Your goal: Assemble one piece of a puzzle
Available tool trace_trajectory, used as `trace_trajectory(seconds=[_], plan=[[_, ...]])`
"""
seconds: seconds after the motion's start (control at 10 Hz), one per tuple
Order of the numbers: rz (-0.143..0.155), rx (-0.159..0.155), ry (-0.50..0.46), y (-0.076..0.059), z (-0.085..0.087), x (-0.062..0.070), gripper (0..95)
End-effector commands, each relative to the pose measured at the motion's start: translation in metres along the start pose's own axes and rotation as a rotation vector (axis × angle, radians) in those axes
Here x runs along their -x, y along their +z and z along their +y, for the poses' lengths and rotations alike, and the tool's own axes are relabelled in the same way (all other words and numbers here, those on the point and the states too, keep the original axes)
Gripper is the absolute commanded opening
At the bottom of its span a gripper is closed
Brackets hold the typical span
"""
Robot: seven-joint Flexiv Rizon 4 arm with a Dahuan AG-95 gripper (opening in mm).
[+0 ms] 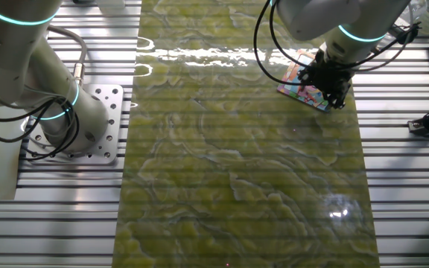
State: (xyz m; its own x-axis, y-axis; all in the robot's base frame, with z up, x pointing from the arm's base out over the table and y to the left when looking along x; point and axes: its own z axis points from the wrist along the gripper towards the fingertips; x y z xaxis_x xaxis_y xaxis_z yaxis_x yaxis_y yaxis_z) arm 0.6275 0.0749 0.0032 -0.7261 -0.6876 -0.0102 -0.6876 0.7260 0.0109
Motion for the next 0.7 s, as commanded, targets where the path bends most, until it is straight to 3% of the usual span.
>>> trace_trajectory(seconds=[0.1, 0.7], plan=[[0.0, -0.001, 0.008, -0.0002, 0.0, -0.0009, 57.0], [0.008, -0.003, 0.006, -0.0022, 0.0003, -0.0005, 57.0]])
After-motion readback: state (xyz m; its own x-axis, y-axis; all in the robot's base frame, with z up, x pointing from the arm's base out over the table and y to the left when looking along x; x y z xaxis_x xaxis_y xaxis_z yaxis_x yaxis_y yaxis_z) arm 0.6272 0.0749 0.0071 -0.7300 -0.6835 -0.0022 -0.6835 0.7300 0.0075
